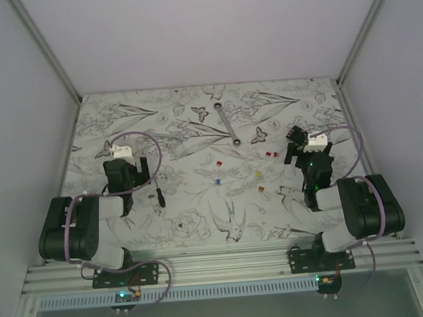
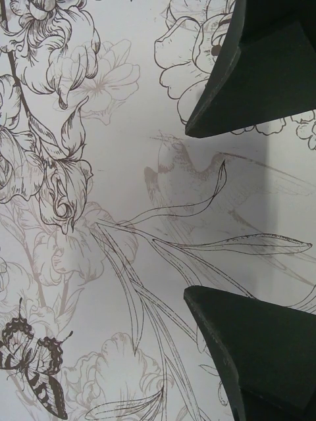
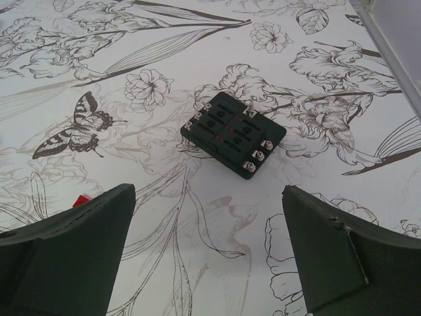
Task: Snap on the fuse box
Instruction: Pick up the fuse box base from the center of the board.
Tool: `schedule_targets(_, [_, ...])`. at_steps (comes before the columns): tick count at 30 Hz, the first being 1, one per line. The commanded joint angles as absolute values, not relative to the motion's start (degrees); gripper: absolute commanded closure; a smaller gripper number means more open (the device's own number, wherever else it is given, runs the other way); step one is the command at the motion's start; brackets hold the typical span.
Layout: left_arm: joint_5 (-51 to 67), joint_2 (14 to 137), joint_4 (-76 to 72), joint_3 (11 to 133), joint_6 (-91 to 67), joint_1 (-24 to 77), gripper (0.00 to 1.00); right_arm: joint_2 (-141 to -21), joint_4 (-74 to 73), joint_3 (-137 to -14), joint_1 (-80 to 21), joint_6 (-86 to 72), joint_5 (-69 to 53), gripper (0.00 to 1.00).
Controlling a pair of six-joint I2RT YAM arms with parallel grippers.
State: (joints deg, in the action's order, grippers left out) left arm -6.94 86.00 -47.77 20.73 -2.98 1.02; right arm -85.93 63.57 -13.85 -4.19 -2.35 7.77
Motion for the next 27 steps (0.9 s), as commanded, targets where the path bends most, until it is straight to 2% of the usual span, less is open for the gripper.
schedule_targets(1, [-5.9,86.2,-48.0,21.2,-3.4,0.8,0.00,-85.8,64.2,-14.9,-3.6,-2.6,7.2,0.00])
schedule_targets(13, [-5.9,86.1,-48.1,21.2,-3.4,0.8,0.00,-84.4,60.7,-16.5,-3.5,-2.6,7.0,0.00])
schedule_targets(16, [-5.6,83.7,-42.9,23.2,-3.0,0.9,0.00,-81.2,44.4,-23.5,-3.5,-2.8,7.0,0.00])
schedule_targets(20, [-7.8,78.7,-31.4,26.7,-4.6,0.9,0.00,-79.8,31.8,-30.3,-3.5,-2.5,7.1,0.00])
schedule_targets(24, [-9.2,73.5,-22.0,30.1,-9.0,0.9,0.00,-83.7,17.7,-41.0,-2.3,-2.0,5.2,0.00])
schedule_targets(27, [-3.6,67.9,-18.4,31.2,-10.7,0.9,0.00,-87.3,14.2,-45.5,-0.8,-1.2,0.9,0.00])
